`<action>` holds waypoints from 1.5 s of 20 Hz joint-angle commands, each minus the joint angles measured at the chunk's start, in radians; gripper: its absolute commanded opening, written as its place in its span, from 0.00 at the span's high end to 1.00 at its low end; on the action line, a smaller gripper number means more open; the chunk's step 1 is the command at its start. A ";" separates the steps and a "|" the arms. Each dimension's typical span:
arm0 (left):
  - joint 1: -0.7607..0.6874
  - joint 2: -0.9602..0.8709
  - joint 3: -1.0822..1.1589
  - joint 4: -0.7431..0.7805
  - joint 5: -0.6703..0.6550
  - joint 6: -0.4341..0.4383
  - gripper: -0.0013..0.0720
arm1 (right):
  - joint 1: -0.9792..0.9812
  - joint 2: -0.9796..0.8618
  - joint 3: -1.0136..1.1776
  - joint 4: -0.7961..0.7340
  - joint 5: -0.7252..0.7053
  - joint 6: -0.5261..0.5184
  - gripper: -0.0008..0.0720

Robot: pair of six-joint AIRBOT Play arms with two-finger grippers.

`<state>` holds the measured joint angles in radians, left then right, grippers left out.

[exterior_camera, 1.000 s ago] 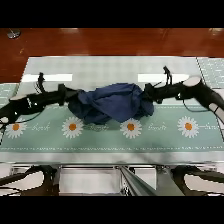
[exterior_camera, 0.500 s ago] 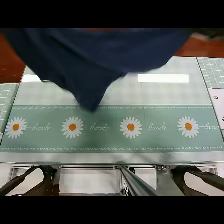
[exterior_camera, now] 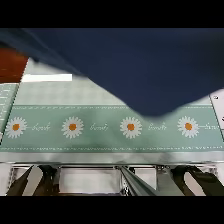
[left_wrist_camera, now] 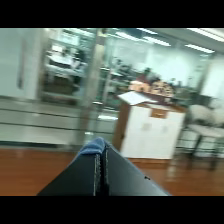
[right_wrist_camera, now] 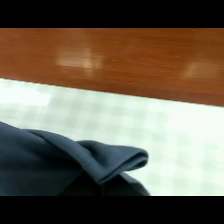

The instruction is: Fold the shirts.

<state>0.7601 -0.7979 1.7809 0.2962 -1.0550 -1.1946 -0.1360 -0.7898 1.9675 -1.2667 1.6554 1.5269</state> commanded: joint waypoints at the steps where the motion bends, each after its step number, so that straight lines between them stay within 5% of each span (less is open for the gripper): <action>1: -0.043 0.078 0.024 0.274 0.008 -0.059 0.94 | 0.000 0.108 -0.019 -0.133 0.172 0.046 0.96; 8: -0.462 0.023 -0.055 0.680 -0.093 -0.132 0.94 | 0.000 0.310 -0.643 -0.113 0.180 0.082 0.96; 15: -0.710 -0.337 -0.163 0.726 -0.027 -0.140 0.94 | 0.000 0.151 -1.216 -0.148 -0.312 0.092 0.97; 20: -0.777 -0.639 -0.163 0.724 0.235 -0.226 0.94 | -0.037 -0.327 -1.106 -0.147 -0.587 0.118 0.97; 26: -0.798 -0.830 -0.163 0.616 0.264 -0.296 0.92 | -0.152 -0.753 -0.776 0.114 -0.593 0.103 0.94; 27: -0.798 -0.846 -0.163 0.600 0.255 -0.296 0.63 | -0.163 -0.789 -0.740 0.153 -0.584 0.103 0.62; 28: -0.798 -0.855 -0.163 0.593 0.225 -0.309 0.03 | -0.171 -0.814 -0.706 0.174 -0.563 0.102 0.21; 30: -0.773 -0.856 -0.154 0.626 0.115 -0.310 0.02 | -0.200 -0.833 -0.625 0.175 -0.472 0.074 0.12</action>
<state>-0.0269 -1.6218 1.6203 0.9260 -0.8452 -1.4899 -0.2989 -1.5444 1.2324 -1.1671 1.1091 1.6264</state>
